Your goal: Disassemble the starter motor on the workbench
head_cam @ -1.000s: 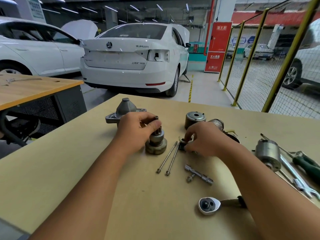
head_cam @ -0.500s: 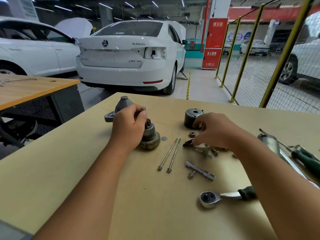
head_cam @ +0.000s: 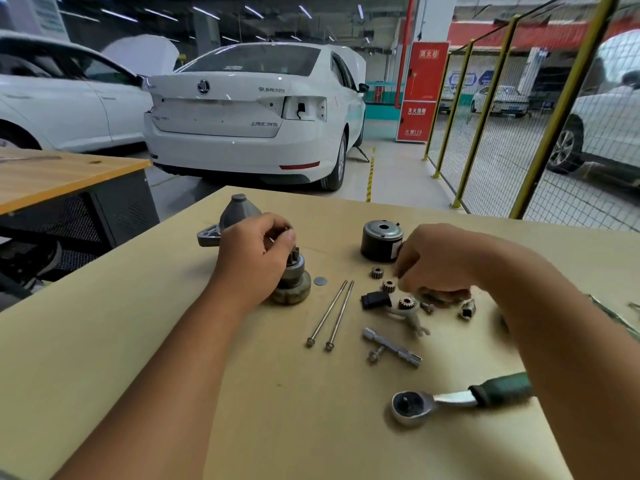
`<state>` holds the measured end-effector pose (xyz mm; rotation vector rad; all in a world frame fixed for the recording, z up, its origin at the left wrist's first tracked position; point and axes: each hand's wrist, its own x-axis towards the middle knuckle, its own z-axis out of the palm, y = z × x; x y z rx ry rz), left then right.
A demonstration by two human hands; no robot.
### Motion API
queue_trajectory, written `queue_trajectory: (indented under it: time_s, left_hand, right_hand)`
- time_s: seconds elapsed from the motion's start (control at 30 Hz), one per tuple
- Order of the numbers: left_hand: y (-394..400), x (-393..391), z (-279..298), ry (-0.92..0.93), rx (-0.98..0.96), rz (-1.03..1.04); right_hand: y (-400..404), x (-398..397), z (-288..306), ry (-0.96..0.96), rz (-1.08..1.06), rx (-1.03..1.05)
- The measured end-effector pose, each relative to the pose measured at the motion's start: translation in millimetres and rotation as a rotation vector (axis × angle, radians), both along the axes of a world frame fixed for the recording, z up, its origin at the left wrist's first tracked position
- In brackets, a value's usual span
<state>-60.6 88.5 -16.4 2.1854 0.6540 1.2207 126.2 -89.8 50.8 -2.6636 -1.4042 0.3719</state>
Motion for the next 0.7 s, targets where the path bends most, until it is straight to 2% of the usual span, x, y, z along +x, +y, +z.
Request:
queue_trajectory:
  time_s: [0.1, 0.23, 0.33, 0.43, 0.5, 0.63, 0.7]
  left_hand:
    - [-1.0, -1.5, 2.4, 0.014, -0.012, 0.03]
    - [-2.1, -1.1, 4.1, -0.021, -0.088, -0.022]
    - [-0.6, -0.8, 2.2, -0.001, -0.137, -0.137]
    - [0.6, 0.0, -0.5, -0.006, -0.16, -0.192]
    - [-4.9, -0.8, 0.7, -0.015, -0.154, -0.186]
    - [-8.7, -2.0, 11.6, -0.077, -0.156, -0.13]
    - [-19.2, -4.1, 16.6, -0.205, -0.245, -0.125]
  right_hand:
    - [-8.8, -9.5, 20.9, 0.039, 0.045, 0.053]
    - [-3.8, -43.8, 3.4, 0.09, 0.161, -0.3]
    - [1.6, -48.3, -13.4, 0.095, 0.161, -0.352]
    - [-3.5, -42.4, -11.0, 0.06, 0.127, -0.286]
    - [-13.3, -38.2, -10.6, 0.104, 0.101, -0.194]
    - [-45.6, -34.1, -11.1, 0.124, 0.023, 0.072]
    - [-75.9, -36.5, -13.8, 0.238, -0.045, 0.254]
